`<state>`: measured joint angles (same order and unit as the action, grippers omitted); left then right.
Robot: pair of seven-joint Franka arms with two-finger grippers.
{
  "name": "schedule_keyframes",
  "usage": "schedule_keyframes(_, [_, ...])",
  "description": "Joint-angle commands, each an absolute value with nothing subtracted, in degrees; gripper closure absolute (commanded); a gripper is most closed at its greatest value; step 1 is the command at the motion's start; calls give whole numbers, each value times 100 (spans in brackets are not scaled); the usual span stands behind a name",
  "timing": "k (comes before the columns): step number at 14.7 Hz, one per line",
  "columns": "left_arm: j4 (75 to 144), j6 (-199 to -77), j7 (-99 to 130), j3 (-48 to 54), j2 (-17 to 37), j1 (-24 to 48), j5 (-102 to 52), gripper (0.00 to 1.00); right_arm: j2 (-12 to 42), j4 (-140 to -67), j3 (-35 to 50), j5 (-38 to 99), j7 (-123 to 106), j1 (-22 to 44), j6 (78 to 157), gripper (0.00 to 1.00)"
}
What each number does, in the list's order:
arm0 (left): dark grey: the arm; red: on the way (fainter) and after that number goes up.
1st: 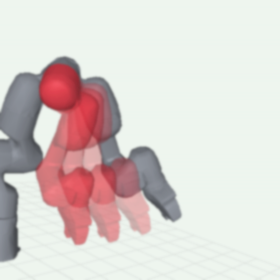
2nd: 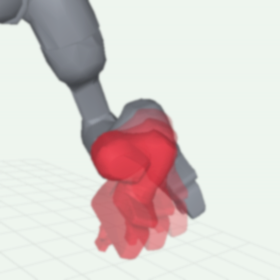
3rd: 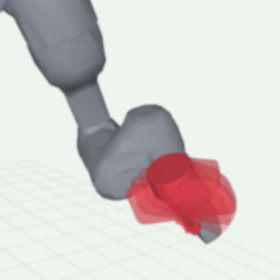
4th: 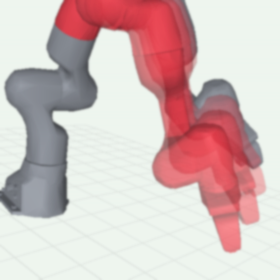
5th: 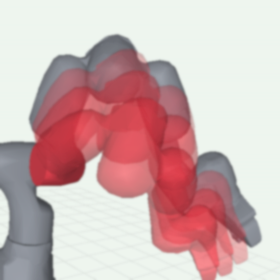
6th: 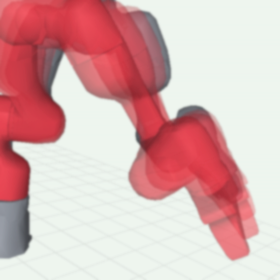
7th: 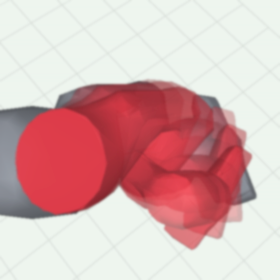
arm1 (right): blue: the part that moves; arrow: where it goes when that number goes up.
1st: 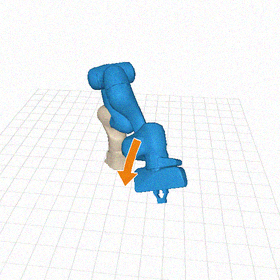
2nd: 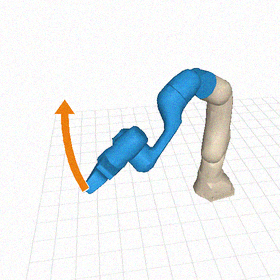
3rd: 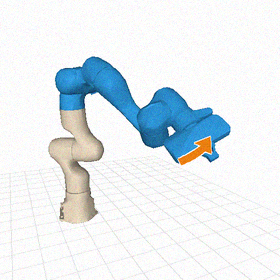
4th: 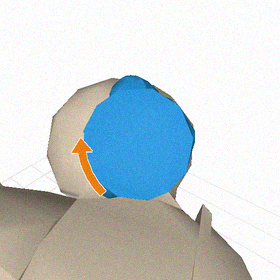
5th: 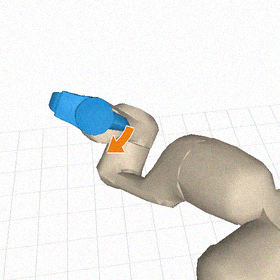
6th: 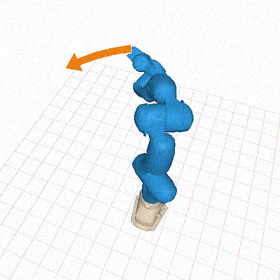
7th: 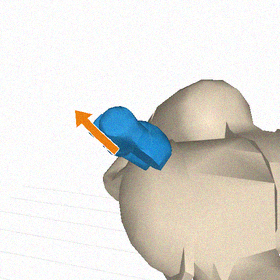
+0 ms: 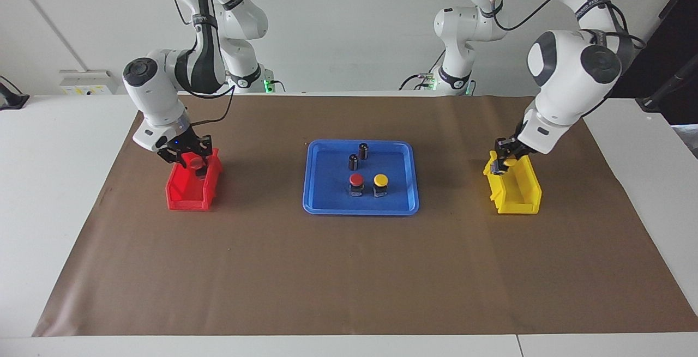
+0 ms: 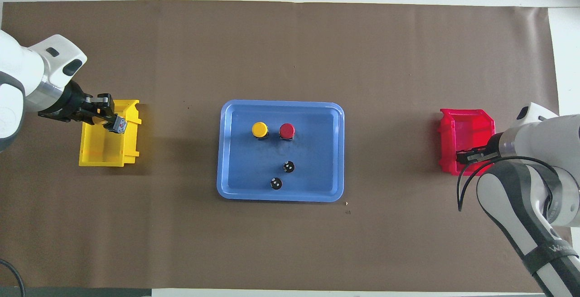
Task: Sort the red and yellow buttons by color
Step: 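Drop the yellow button into the yellow bin with the left gripper, then grasp the second red button with the right gripper while the left gripper withdraws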
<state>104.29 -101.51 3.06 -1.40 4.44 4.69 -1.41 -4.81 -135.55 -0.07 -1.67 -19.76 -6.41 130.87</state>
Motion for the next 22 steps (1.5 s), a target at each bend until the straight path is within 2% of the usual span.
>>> schedule_keyframes(1, [10730,-10195,-209,-88,256,168,-193,98,-379,-12897,62,-237,-2109,-730,12352,37])
schedule_keyframes(4, [11633,-10869,-483,-88,-139,-105,-193,98,-54,-11598,123,-176,-1970,-538,11105,36])
schedule_keyframes(6, [12074,-11309,-466,-88,-298,-106,-193,98,367,-10631,149,-141,-1191,67,10584,21])
schedule_keyframes(8, [12347,-11644,-404,-79,-308,-88,-193,98,588,-10075,149,-123,90,945,10625,19])
schedule_keyframes(10, [12611,-12039,-387,-79,-281,-70,-193,98,1086,-9313,149,8,1549,1727,10583,0])
schedule_keyframes(12, [12831,-12260,-361,-79,-255,-35,-193,96,1764,-8301,149,44,2378,2387,10477,0])
schedule_keyframes(15, [13078,-12463,-290,-70,-272,0,-193,94,2345,-8077,149,-105,3373,3066,10686,0])
schedule_keyframes(16, [13078,-12480,-273,-70,-272,0,-193,88,2390,-8147,158,-201,3505,3163,10983,0])
schedule_keyframes(17, [13069,-12480,-290,-70,-264,-9,-193,70,2408,-8313,158,-211,3594,3225,11160,0])
schedule_keyframes(18, [13052,-12480,-290,-70,-264,-9,-193,43,2417,-8462,158,-228,3656,3321,11293,2])
schedule_keyframes(20, [12790,-12358,-273,-70,-202,0,-193,33,2452,-8717,158,-229,3656,3331,11530,5])
schedule_keyframes(22, [12264,-11763,-246,-70,-176,-9,-193,33,2478,-8964,158,-229,3674,3366,11829,9])
